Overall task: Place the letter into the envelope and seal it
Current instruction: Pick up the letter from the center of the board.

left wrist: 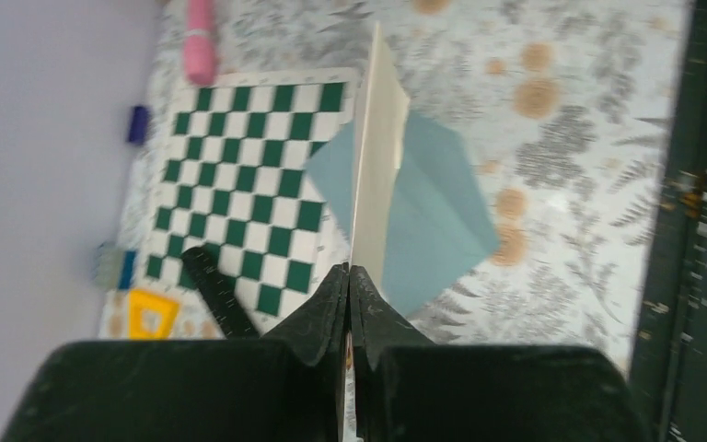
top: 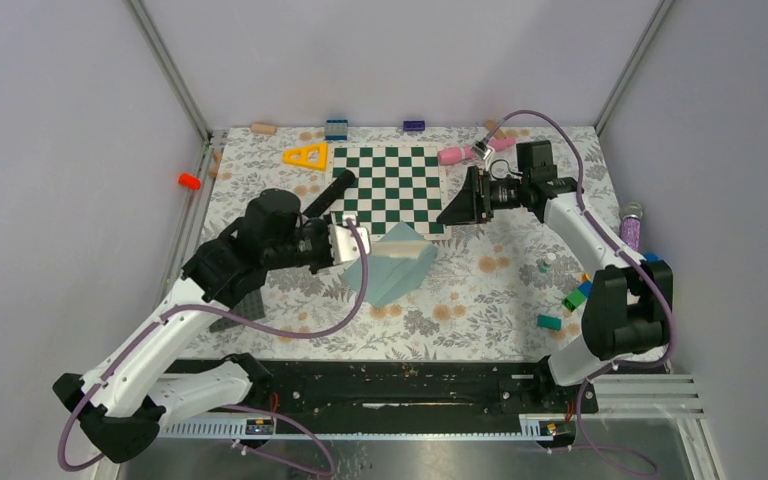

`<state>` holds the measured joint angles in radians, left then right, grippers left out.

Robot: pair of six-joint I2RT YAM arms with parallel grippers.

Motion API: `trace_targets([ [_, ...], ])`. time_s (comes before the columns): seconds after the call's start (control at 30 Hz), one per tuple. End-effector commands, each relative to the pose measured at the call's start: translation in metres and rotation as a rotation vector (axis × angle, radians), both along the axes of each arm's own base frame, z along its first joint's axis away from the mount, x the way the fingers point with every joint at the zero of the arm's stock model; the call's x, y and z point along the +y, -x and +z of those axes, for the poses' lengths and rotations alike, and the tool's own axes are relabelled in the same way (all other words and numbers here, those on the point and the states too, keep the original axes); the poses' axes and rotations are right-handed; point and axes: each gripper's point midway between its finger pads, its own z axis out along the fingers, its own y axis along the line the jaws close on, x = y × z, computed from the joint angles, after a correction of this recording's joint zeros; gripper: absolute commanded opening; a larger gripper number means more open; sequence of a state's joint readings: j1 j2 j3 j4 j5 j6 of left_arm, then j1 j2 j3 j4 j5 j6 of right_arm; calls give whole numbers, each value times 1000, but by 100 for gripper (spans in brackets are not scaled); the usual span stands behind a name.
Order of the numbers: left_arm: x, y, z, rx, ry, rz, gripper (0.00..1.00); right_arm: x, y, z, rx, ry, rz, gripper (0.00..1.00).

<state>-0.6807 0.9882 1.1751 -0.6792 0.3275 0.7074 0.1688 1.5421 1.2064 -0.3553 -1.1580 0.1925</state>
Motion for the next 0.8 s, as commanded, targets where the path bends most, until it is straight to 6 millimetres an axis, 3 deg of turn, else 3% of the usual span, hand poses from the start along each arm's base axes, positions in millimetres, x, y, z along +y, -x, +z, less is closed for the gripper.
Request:
trace_targets([
  [0.0, -11, 50, -12, 66, -20, -218, 0, 0, 6, 11, 83, -98, 62, 85],
  [0.17, -16, 55, -28, 78, -82, -250, 0, 3, 32, 21, -15, -165, 177, 81],
  [0.4, -19, 52, -49, 149, -150, -258, 0, 14, 84, -14, -656, 134, 317, 81],
  [0.63, -18, 52, -42, 135, -133, -249, 0, 9, 84, -43, -838, 317, 356, 79],
  [0.77, -20, 55, -37, 140, -113, -260, 0, 12, 74, -65, -948, 410, 343, 78],
])
